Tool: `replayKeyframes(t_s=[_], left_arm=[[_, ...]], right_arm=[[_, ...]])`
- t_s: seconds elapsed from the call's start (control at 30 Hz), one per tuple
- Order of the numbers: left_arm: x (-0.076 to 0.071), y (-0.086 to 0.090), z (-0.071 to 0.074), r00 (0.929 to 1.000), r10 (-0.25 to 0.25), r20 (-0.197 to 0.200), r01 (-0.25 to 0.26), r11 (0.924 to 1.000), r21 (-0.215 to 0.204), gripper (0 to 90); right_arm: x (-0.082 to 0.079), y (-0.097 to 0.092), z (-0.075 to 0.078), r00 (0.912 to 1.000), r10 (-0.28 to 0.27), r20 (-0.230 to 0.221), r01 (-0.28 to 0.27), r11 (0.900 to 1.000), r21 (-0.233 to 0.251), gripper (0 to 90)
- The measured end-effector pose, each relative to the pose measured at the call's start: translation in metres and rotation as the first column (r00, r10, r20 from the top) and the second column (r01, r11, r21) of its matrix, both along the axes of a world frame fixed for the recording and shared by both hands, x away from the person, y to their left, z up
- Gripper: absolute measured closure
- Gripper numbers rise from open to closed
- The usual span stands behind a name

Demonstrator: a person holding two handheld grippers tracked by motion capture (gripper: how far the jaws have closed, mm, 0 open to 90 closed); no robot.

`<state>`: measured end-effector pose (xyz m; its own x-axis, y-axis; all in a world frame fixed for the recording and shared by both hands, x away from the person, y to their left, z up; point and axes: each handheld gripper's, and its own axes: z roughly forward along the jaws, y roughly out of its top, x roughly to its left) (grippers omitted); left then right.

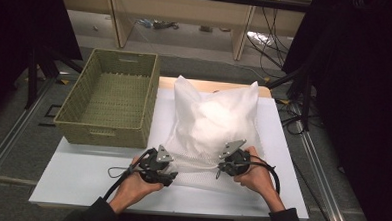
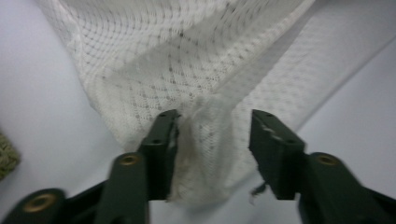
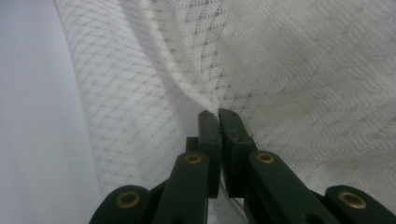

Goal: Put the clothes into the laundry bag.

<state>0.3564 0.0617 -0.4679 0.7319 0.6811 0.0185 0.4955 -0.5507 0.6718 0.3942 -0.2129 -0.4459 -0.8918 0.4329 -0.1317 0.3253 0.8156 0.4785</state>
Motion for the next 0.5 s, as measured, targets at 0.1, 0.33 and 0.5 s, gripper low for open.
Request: replayKeyframes(t_s=[0.1,0.33,0.5], left_arm=[[0.008,0.011,-0.005,0.9999,-0.002,-0.016,0.001,0.9991,-0.042,82.2],[-0.024,0.059,0.003,0.9977,-0.061,-0.032,0.058,0.9941,-0.092,88.1],[-0.035,0.05,-0.006,0.9895,-0.134,-0.053,0.131,0.9901,-0.05,85.2]], right_arm=[[0.0,-0.001,0.001,1.0,0.002,0.006,-0.002,1.0,0.006,89.2],[-0.002,-0.002,0.0,0.9999,0.01,-0.008,-0.01,0.9999,-0.001,89.4],[-0.003,0.0,-0.004,0.9998,0.006,-0.019,-0.006,0.9997,-0.022,88.8]])
